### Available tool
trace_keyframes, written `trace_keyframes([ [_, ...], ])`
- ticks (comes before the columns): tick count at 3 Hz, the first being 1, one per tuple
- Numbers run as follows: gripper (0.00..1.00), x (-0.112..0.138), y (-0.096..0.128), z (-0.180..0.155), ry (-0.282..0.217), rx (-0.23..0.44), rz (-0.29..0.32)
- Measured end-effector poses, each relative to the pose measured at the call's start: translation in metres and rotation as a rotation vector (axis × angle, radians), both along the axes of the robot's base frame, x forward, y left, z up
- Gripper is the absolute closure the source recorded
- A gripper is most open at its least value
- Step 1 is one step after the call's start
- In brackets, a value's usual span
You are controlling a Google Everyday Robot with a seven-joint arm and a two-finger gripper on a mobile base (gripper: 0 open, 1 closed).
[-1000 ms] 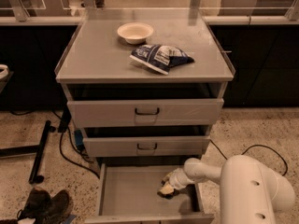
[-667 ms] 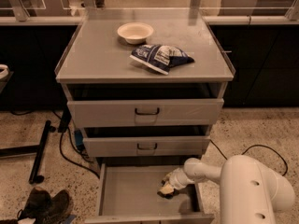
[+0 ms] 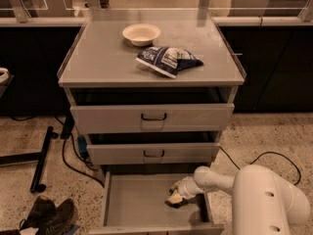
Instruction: Pick pepsi can from bottom drawer and place on counter
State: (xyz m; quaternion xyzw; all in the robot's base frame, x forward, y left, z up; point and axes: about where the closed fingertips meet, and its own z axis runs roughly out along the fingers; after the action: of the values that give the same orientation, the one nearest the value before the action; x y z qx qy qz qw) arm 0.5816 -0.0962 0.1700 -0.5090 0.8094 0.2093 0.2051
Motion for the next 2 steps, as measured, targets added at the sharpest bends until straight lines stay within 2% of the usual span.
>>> trace_keyframes([
  [1, 1.0, -0.006, -0.003, 0.019, -0.01, -0.005, 0.001],
  [2, 1.0, 0.0, -0.028, 0.084, -0.092, -0.04, -0.068],
])
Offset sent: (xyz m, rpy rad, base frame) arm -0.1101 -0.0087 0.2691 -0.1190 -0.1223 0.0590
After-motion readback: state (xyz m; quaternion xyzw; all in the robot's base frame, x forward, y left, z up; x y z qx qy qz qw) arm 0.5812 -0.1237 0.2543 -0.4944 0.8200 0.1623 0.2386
